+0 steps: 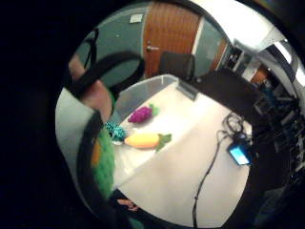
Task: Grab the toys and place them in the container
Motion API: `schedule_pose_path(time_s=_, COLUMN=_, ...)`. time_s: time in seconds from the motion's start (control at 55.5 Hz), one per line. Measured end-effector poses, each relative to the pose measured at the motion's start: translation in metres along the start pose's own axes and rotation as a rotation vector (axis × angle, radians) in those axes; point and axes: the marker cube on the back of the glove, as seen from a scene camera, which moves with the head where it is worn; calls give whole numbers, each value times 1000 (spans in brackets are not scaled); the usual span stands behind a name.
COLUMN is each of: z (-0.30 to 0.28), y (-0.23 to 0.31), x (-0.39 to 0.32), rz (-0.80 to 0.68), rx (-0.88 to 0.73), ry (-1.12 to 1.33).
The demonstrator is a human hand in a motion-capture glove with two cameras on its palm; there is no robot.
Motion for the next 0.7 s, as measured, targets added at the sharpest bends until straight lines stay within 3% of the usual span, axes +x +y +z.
schedule_pose_path(time_s=0.108, z=27, y=2, x=3, rz=12, rx=-159, ry=-15)
schedule_pose_path(time_s=0.702, z=-30, y=113, x=128, rz=142, rx=-86, ry=10)
